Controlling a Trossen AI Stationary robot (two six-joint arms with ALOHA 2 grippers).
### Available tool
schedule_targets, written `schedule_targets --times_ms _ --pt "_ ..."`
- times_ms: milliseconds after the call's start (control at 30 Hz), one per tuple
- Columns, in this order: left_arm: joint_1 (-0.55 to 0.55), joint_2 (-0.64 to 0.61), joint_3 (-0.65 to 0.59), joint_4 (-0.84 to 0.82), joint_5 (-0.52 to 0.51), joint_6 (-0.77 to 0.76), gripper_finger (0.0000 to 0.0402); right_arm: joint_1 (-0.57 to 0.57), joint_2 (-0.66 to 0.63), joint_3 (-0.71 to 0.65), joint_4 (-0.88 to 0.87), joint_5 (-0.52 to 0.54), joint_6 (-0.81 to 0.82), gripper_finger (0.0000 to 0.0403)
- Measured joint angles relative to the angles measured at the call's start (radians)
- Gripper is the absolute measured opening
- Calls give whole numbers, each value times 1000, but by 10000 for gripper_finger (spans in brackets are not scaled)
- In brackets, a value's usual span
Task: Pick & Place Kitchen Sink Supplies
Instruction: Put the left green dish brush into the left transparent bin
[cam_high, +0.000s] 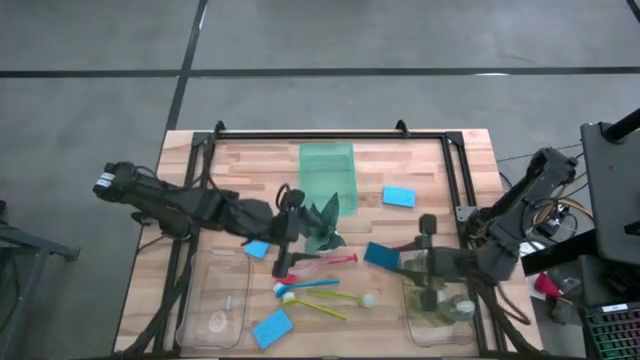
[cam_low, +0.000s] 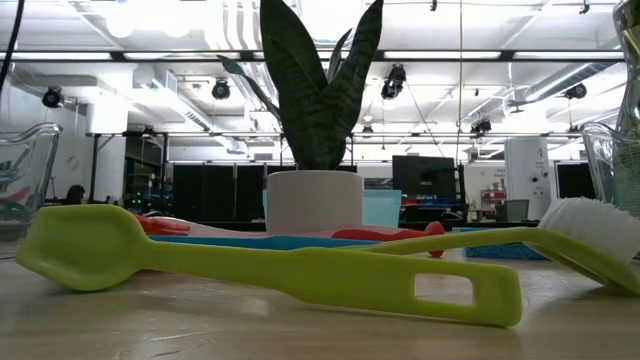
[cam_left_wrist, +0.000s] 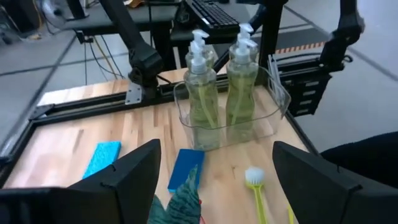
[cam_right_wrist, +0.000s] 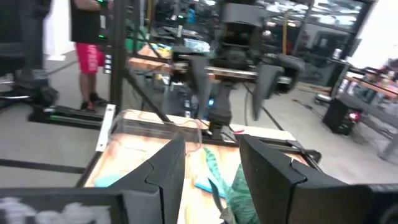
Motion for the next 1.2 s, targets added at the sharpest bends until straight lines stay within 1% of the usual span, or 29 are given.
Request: schedule_targets --times_ms 100,233,300,400,500,567,700,800,933,1067,1200 --pt "-34 -3 -37 15 -41 -13 301 -29 25 0 15 -2 5 142" --pt "-75 -14 -81 10 -47 -109 301 -34 50 0 15 -5 22 136" --pt "-98 -14 -104 16 -49 -125 301 -35 60 0 26 -5 14 134" --pt "-120 -14 -150 71 -63 -126 301 -42 56 2 43 -4 -32 135" --pt "-135 -14 -197 163 -103 -108 301 -66 30 27 29 -7 -22 136" --pt "-144 -14 -228 218 -128 -78 300 -88 7 34 15 -33 -1 135" --pt "-156 -16 -281 291 -158 -81 300 -141 -16 14 -18 -125 56 129" --pt "-165 -17 -307 314 -163 -115 300 -170 -11 0 -19 -140 74 124" --pt "-183 -17 -322 310 -151 -124 300 -198 12 -1 -19 -142 43 120" --pt "-188 -17 -322 238 -104 -97 300 -216 12 -2 -18 -142 21 116" --pt "-190 -15 -328 201 -86 -126 300 -217 13 -2 -16 -142 18 112"
